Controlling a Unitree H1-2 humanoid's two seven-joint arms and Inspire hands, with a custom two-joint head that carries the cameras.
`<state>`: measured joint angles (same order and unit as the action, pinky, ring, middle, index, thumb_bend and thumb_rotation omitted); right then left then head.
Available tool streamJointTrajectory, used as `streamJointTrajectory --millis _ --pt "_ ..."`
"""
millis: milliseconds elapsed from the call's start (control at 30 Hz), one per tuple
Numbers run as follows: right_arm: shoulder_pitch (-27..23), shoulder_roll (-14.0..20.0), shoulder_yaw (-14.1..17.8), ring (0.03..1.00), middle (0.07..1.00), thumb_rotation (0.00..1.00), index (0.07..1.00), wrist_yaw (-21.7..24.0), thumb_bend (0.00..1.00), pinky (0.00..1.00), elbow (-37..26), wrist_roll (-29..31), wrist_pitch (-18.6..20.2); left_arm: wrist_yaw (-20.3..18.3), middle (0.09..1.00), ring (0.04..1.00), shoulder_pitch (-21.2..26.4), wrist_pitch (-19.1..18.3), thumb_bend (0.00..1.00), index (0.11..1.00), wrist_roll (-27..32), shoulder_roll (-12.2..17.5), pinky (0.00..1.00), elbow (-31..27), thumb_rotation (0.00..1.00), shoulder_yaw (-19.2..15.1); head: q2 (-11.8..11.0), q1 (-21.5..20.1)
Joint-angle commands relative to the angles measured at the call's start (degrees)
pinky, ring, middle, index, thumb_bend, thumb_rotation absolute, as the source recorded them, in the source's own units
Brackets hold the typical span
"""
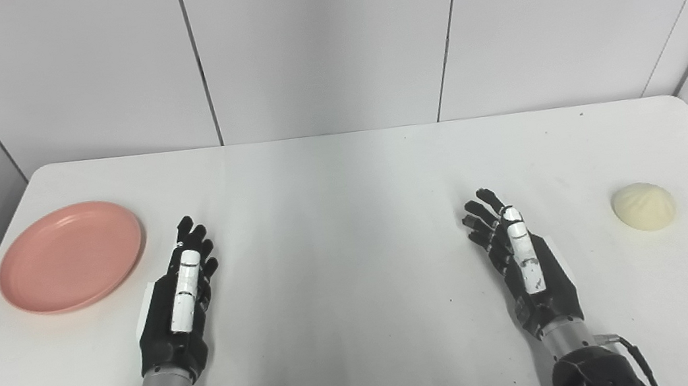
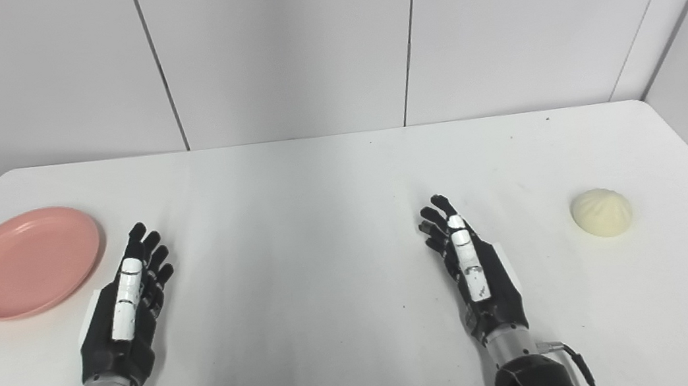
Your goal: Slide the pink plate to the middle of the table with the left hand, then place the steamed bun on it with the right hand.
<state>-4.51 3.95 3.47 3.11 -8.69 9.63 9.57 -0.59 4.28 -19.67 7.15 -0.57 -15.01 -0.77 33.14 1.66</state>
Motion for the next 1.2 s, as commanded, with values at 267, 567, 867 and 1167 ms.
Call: streamJointTrajectory --millis 267,567,867,1167 --pt "-1.30 2.75 1.87 0.895 0.902 0.98 0.927 2.64 0.79 0.94 2.41 2.33 -3.58 1.10 1.000 0.998 2.01 2.63 0.66 1.000 -2.78 -2.49 1.00 0.90 0.88 2.45 -2.13 5.19" --pt "-1.48 3.88 2.45 0.897 0.908 1.00 0.935 4.79 0.78 0.95 6.28 3.26 -7.20 0.77 1.000 0.993 2.09 5.70 0.59 1.000 -4.23 -2.98 1.00 4.30 0.94 3.53 -5.22 7.71" --pt "-2.03 4.38 3.00 0.903 0.907 0.98 0.932 5.94 0.78 0.96 10.17 3.70 -10.12 1.23 1.000 0.987 2.35 8.64 0.61 1.000 -5.49 -3.35 1.00 7.66 0.94 4.23 -8.33 8.55" --pt "-2.27 3.97 2.91 0.899 0.905 0.98 0.930 6.04 0.77 0.96 12.04 3.25 -11.35 0.85 1.000 0.992 2.44 10.57 0.58 1.000 -5.47 -3.22 1.00 9.58 0.96 3.98 -10.37 8.22"
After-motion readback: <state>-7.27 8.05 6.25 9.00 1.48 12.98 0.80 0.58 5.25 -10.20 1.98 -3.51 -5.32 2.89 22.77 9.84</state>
